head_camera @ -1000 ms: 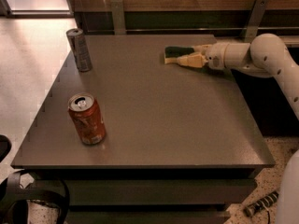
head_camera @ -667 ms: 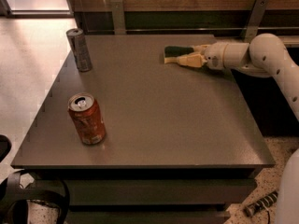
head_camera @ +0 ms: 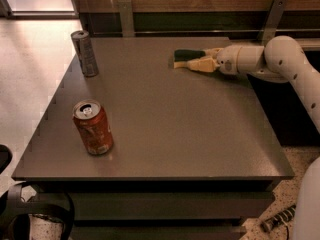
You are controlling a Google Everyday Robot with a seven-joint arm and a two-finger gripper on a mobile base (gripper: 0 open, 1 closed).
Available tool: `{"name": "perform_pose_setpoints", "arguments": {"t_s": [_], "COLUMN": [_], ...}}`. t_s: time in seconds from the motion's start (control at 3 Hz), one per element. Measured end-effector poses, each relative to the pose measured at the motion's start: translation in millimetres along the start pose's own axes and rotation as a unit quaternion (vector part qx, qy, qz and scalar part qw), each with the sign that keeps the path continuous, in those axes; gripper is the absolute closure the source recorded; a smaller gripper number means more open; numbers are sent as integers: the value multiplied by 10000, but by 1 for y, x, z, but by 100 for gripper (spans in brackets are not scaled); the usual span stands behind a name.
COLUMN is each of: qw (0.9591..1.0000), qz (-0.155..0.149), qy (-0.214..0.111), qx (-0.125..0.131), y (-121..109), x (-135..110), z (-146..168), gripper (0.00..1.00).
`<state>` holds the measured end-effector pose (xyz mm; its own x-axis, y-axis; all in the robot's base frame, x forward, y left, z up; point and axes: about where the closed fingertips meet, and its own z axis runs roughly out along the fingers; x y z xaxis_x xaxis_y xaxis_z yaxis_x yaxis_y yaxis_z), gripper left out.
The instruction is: Move sponge near coke can
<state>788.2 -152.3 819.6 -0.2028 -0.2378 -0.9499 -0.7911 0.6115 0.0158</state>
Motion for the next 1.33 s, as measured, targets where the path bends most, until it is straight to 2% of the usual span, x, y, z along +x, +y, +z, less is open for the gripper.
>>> {"name": "perform_pose_setpoints", "arguments": {"t_s": [0.33,0.67,1.0,1.33], "qw": [10000,9998,9991,9984], "qz": [-15,-61,-185,-312], "qy": [-71,-144,-145,-70], "qx": [10,154,353,459], "y": [-1,0,12,47], "x": [-14,-37,-62,-78], "z": [-16,-53,-98,-140], "gripper": [100,100,100,100]}}
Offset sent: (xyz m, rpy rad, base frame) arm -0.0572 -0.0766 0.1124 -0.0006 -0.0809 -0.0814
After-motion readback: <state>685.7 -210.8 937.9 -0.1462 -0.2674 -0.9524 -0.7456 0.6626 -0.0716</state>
